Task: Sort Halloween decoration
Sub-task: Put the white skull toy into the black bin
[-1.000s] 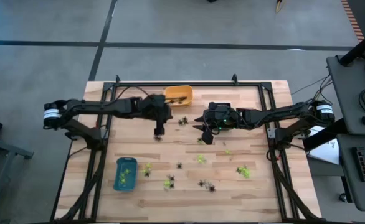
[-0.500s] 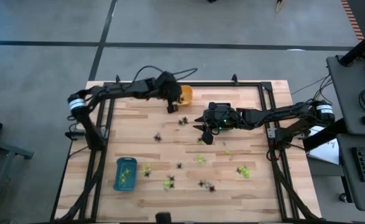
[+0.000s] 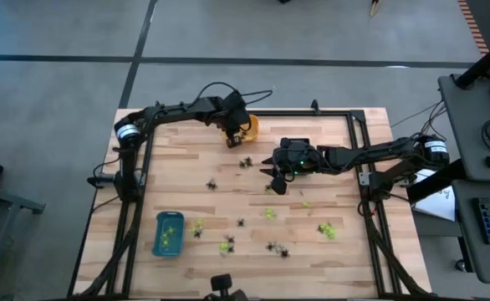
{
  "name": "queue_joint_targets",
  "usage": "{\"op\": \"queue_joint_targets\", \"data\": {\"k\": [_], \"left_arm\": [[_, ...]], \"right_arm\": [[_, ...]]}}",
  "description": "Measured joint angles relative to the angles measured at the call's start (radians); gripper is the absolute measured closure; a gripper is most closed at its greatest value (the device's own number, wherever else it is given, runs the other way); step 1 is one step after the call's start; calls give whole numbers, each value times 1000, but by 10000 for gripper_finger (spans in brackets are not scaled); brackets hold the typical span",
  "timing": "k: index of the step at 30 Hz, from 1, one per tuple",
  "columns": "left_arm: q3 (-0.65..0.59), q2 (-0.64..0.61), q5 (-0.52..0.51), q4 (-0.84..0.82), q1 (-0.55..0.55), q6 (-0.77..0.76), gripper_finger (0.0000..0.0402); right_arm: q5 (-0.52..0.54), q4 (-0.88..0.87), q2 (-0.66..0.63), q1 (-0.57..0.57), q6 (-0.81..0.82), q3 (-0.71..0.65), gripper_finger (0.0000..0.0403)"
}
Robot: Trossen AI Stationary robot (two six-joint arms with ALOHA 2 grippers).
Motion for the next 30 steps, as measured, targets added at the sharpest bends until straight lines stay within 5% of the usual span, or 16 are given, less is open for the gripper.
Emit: {"op": "queue_joint_targets", "data": {"k": [6,15,30], "left_arm": [[-43,-101,3,-120,-31,-22,401],[-267,-367,35,-106,-108,-116,401],[-731,-686,38,149,-280,-248,402]], "right_arm": [[0,1,0,0,-5,0,275],[0,3,0,0,-10,-1,273],[0,4,0,0,-16,-2,277]]}}
